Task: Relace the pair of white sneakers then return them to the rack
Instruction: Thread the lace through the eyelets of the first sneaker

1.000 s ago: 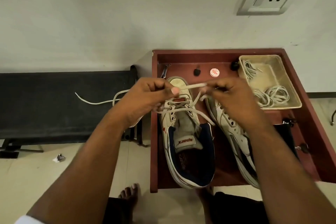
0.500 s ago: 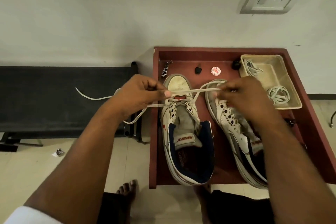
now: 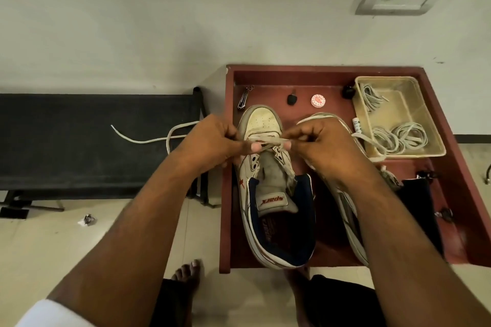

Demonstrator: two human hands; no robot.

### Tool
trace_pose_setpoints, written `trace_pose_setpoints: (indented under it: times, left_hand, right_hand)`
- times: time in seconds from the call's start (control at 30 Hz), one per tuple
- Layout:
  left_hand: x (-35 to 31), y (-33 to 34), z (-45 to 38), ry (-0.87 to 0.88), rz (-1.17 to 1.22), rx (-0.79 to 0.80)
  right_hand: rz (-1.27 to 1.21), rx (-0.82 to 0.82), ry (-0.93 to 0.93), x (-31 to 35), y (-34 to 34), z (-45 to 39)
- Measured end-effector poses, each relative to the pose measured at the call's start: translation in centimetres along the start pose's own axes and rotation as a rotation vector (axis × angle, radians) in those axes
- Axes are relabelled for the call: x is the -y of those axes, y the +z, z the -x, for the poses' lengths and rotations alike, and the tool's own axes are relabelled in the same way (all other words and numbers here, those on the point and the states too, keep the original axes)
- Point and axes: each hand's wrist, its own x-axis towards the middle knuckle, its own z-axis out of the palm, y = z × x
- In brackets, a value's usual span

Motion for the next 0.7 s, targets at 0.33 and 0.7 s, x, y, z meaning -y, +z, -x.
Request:
trace_pose_setpoints:
  times: [0.33,0.7]
  left_hand:
    - [-0.3,1.8,-0.1,-0.139,-0.196,-0.030]
    - [0.5,0.1,-0.2,-0.283,0.294,0.158]
  right_hand:
    - [0.109,0.008,0.052,0.1,1.3,0.2]
    - [0.162,-0.014,0.030,0.4,3.2,0.4]
